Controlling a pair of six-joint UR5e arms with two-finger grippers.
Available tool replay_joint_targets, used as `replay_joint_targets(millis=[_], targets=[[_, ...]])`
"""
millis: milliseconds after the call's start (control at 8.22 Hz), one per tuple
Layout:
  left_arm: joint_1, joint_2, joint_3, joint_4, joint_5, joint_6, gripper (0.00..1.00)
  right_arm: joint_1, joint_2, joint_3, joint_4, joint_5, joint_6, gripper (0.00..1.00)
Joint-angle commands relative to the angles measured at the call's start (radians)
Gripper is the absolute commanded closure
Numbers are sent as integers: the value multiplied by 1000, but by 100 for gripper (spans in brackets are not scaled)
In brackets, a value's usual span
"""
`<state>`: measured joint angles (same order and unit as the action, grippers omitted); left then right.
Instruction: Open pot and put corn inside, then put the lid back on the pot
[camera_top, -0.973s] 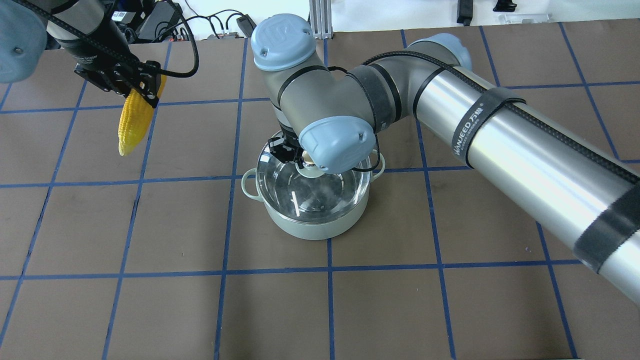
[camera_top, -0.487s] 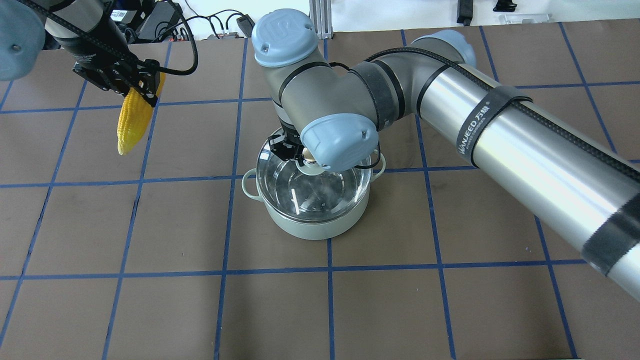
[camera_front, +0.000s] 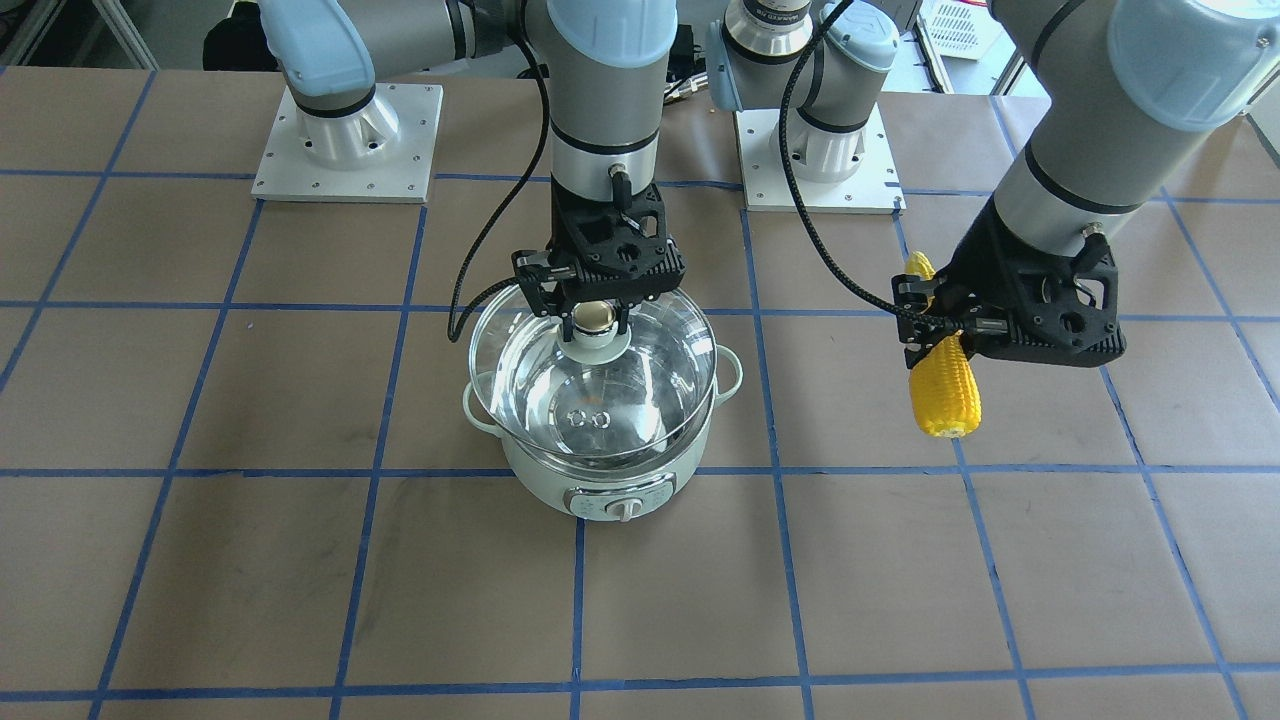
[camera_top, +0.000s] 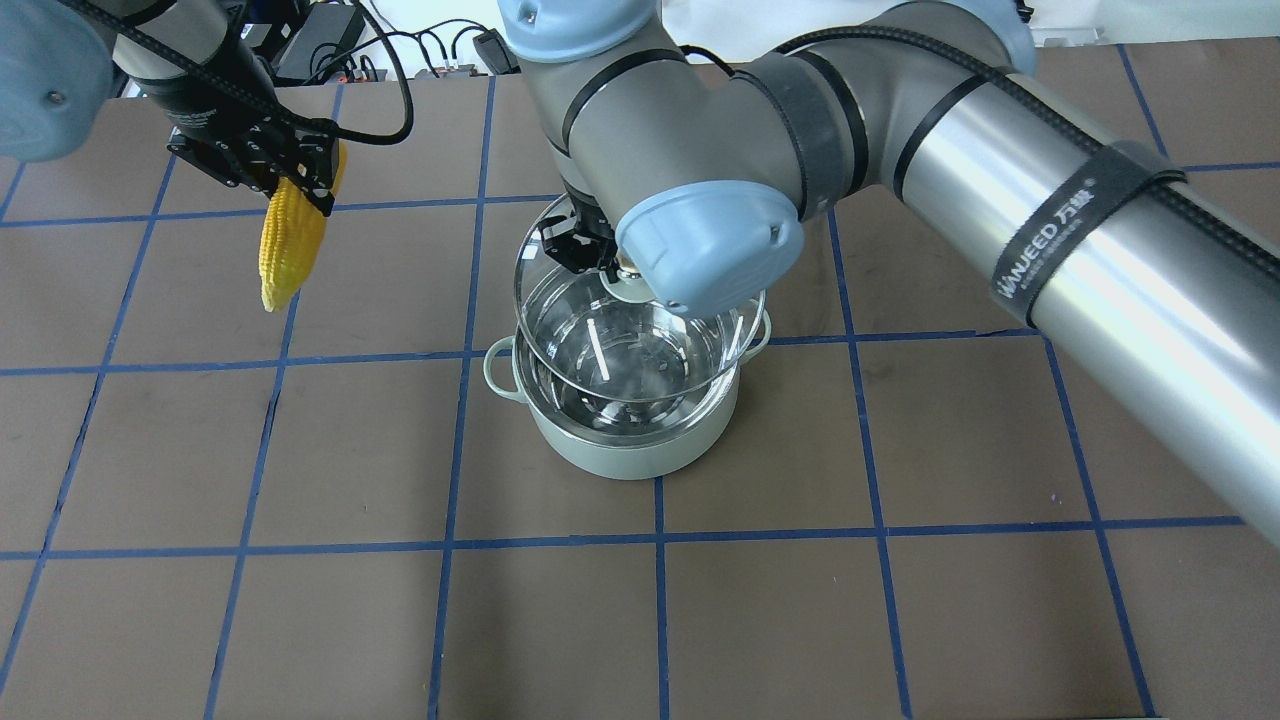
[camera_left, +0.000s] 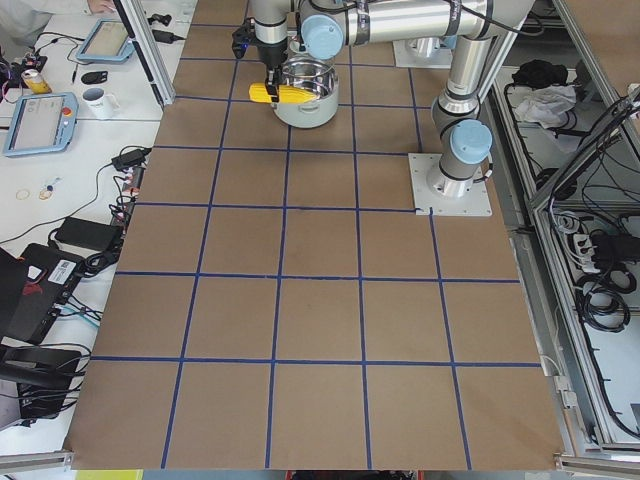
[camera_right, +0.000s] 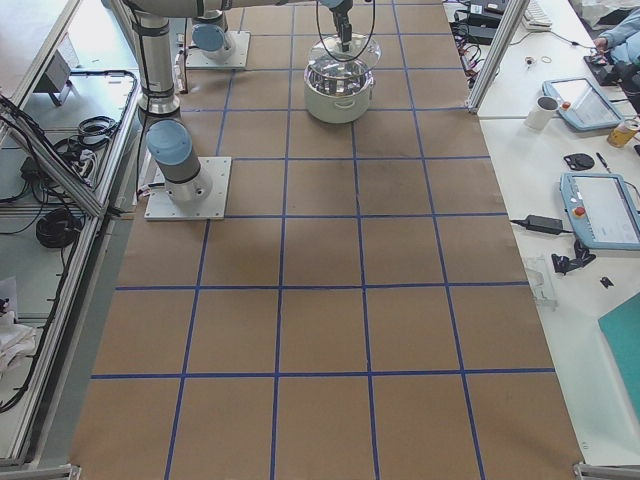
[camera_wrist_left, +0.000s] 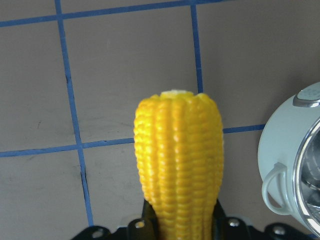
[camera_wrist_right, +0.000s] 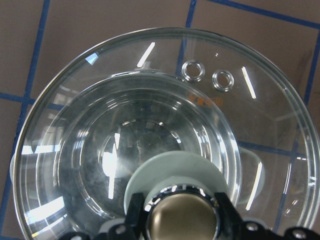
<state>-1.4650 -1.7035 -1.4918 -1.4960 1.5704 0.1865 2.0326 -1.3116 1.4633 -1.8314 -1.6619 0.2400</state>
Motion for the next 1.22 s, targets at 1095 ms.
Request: replay_joint_targets(millis=[1095], targets=[[-458,-175,-90,239,-70,-563,100,-353,-110,9,40,-67,-206,100]])
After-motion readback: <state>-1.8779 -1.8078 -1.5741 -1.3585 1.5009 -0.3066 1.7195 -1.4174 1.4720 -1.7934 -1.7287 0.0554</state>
